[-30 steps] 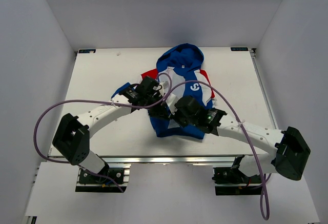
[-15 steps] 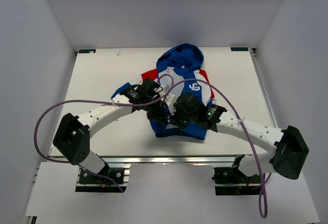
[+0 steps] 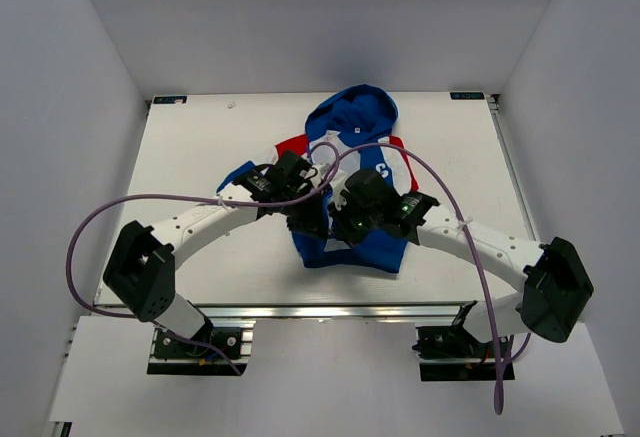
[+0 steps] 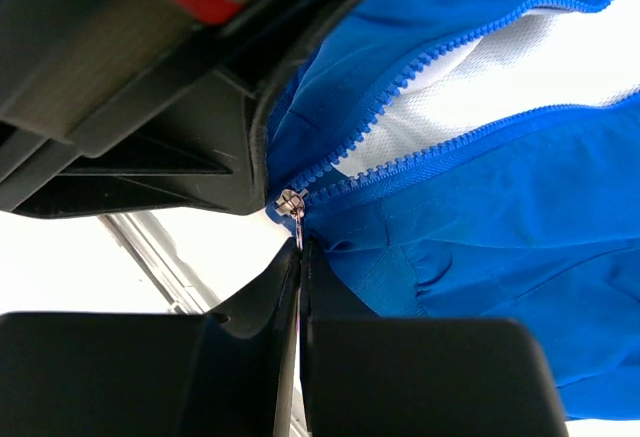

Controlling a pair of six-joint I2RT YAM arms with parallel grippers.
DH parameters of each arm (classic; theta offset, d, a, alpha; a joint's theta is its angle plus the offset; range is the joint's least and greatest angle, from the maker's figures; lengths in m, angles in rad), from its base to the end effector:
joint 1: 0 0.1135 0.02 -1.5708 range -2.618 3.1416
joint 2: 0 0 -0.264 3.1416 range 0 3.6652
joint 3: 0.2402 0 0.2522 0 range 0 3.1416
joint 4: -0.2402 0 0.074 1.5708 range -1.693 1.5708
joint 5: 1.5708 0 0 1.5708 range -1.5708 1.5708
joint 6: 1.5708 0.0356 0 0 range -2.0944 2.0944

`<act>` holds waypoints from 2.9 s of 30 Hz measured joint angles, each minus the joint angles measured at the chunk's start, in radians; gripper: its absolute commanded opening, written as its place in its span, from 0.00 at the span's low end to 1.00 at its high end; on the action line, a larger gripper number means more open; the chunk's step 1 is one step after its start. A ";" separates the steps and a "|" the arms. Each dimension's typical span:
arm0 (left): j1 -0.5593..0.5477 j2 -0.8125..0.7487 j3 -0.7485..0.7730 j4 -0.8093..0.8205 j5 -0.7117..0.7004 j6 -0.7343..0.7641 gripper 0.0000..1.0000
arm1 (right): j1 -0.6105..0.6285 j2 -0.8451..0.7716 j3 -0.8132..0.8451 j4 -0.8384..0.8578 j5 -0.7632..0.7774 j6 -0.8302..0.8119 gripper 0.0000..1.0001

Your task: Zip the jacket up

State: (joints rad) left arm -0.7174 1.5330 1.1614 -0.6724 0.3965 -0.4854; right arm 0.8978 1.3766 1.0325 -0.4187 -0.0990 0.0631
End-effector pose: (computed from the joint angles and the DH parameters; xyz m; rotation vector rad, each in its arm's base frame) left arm 0.2274 -0.2166 0.2519 0.4737 2.7572 -0.8890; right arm 0.1836 0.2360 0.2708 -1.0215 2.1783 0.5809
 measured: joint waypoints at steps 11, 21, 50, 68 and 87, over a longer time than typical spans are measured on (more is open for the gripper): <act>0.000 -0.002 0.000 -0.010 0.016 0.008 0.00 | -0.010 0.013 -0.057 0.111 -0.047 0.054 0.16; -0.004 -0.002 0.000 -0.007 0.045 0.002 0.00 | -0.011 -0.014 -0.126 0.206 -0.039 0.108 0.11; -0.007 -0.002 -0.001 -0.023 0.045 -0.023 0.00 | -0.010 -0.093 -0.185 0.199 -0.043 0.054 0.42; -0.009 -0.002 -0.001 -0.012 0.045 -0.039 0.00 | -0.001 -0.109 -0.214 0.220 -0.060 -0.014 0.53; -0.011 -0.002 -0.001 -0.008 0.053 -0.038 0.00 | 0.008 -0.061 -0.211 0.264 -0.003 0.003 0.22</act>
State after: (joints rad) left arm -0.7288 1.5311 1.1603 -0.6800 0.4492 -0.5236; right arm 0.9054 1.3155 0.8211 -0.1547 -0.1024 0.0658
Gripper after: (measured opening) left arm 0.017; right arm 0.283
